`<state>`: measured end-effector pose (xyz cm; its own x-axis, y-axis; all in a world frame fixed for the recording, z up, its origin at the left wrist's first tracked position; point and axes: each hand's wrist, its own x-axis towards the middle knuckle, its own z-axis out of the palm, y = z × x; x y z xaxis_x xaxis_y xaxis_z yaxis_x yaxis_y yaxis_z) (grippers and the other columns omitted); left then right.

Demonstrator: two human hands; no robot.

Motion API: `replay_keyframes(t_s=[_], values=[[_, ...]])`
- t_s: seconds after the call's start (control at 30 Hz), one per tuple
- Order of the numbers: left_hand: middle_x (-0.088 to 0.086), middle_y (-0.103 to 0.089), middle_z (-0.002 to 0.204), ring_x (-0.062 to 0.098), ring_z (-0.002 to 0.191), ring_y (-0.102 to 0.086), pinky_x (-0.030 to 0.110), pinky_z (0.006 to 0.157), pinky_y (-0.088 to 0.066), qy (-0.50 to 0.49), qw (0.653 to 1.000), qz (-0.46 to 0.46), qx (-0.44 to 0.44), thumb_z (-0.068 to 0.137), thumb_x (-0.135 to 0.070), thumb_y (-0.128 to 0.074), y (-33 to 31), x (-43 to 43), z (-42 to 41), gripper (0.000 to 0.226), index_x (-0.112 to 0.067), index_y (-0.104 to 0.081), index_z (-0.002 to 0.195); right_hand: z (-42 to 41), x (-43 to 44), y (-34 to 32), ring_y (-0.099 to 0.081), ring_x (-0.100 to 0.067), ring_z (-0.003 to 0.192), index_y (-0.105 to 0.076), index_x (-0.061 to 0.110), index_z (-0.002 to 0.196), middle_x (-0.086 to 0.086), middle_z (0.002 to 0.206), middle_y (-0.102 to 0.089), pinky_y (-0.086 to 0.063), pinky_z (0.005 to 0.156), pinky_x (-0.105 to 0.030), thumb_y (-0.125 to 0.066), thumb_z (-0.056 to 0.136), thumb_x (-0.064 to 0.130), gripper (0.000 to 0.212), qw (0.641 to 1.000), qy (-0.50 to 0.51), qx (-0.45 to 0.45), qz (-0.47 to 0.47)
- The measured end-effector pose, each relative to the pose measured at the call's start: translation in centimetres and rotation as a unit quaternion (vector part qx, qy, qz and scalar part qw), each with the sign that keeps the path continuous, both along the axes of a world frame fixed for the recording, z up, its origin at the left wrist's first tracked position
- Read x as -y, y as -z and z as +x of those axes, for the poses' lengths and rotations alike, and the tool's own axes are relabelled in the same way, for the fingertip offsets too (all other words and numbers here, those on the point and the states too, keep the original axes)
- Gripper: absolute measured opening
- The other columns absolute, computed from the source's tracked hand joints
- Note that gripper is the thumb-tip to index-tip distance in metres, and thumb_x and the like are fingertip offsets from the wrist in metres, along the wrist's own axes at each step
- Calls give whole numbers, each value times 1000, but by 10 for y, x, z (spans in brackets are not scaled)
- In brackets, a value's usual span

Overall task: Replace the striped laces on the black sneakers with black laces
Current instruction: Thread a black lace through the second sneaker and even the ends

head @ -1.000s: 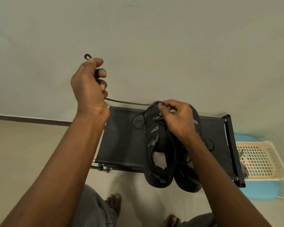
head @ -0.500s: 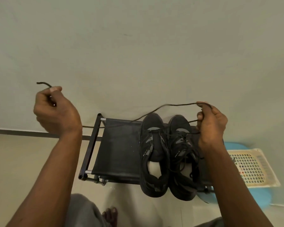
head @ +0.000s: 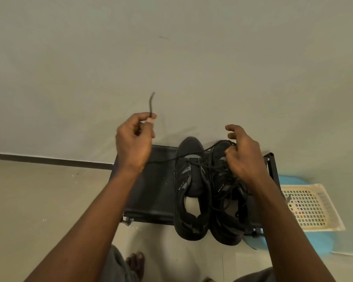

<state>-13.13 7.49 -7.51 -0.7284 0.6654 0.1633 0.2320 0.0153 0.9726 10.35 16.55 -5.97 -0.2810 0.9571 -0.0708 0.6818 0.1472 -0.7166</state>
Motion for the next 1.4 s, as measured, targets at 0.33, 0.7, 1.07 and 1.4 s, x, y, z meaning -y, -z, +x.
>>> replay_keyframes(t_s=[0.33,0.7,1.07,1.4], values=[[-30,-72,84,-4,79,-68,28,70,-56,204,956,-137,-158,93,-43,-65,18,0,60,19,-50,-75,107,-33,19,32,-76,-25,86,-60,-4,127,-22,103,-74,-63,83,-34,-55,95,-15,34,758,195,-540,-309],[-12,-75,78,4,77,-72,40,76,-62,21,996,-81,-14,94,-29,-73,28,-7,73,6,-26,-76,89,-48,20,43,-66,-8,60,-69,2,103,-9,82,-74,-36,43,-14,-64,95,-1,10,732,216,-541,-353],[0,-79,82,25,85,-77,56,91,-60,167,974,-118,96,80,-40,-83,34,-16,70,15,-27,-81,86,-46,13,46,-61,-9,56,-67,1,100,-8,74,-68,-51,51,-16,-66,92,-6,11,748,187,-515,-376],[-25,-74,79,-3,79,-69,33,73,-60,105,966,-205,-122,83,-45,-70,29,-18,76,11,-43,-77,90,-46,13,56,-58,-9,60,-73,-8,108,-11,78,-68,-52,58,-17,-72,94,13,26,829,135,-442,-317]])
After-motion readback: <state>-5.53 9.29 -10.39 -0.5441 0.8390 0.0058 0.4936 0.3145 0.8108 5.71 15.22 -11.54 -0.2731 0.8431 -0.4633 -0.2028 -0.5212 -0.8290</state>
